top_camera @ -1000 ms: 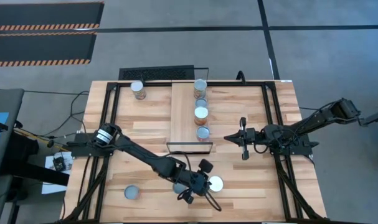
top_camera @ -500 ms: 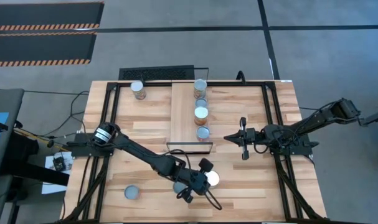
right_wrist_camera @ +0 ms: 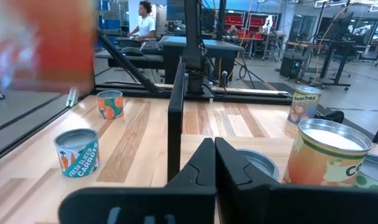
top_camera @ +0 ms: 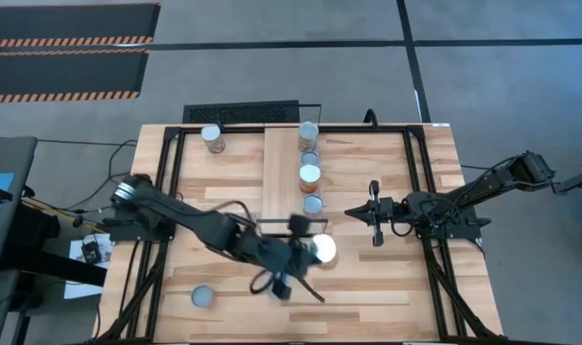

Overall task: Pick and place cans onto a shelf
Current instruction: Put the canned corn on the shelf

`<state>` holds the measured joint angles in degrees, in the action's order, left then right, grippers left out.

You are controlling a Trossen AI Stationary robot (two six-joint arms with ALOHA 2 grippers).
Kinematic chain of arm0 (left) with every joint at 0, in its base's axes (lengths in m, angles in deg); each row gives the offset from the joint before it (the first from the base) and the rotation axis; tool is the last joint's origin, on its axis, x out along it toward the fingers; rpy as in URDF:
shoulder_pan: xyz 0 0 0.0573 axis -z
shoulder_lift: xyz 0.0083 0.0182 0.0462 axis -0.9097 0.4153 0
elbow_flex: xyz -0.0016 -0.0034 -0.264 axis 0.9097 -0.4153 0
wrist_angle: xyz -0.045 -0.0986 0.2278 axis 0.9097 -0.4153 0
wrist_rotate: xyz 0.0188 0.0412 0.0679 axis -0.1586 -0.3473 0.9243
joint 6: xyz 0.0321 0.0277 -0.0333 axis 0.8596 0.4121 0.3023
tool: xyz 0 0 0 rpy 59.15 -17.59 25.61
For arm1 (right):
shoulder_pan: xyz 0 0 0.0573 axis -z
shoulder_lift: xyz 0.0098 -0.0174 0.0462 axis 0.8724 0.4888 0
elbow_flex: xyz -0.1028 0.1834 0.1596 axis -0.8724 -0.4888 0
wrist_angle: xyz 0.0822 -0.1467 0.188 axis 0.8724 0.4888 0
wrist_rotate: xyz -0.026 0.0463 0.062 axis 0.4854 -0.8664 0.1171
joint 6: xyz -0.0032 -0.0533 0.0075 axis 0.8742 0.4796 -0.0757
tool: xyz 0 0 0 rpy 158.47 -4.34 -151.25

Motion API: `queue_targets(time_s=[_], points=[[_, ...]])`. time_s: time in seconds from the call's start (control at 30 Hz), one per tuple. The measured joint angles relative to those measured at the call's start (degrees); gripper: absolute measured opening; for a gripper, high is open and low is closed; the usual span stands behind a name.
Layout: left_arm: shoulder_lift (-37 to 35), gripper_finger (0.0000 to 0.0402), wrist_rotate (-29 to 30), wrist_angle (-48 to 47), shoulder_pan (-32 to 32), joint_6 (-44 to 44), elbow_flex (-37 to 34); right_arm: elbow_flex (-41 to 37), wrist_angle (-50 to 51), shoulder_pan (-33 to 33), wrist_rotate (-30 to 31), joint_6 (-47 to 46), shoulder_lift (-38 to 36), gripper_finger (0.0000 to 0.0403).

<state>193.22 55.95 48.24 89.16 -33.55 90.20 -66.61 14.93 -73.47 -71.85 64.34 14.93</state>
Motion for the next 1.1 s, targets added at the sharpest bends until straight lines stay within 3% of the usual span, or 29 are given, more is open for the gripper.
queue_targets(time_s=[0.2,0.37,0.57,0.8,1.1], points=[[-8.0,0.0,14.4,-8.3,-2.0,-6.0,0.3,0.0,0.0,0.0,-0.1,-0.1,0.0,0.0009],[-10.9,0.0,18.2,-16.4,-8.0,-12.3,-1.9,0.0,-0.1,0.0,-0.2,-0.3,0.0,0.0008],[-12.7,0.0,17.7,-14.3,-14.7,-15.1,-12.9,0.0,0.1,0.0,-0.2,-0.6,0.0,0.0008],[-13.7,0.0,10.3,-0.9,-21.1,-16.1,-26.2,0.0,0.1,0.0,-0.3,-0.7,0.0,0.0009],[-13.7,0.0,2.2,10.0,-26.8,-16.8,-33.8,0.0,0.1,0.0,-0.3,-0.6,0.0,0.0009]])
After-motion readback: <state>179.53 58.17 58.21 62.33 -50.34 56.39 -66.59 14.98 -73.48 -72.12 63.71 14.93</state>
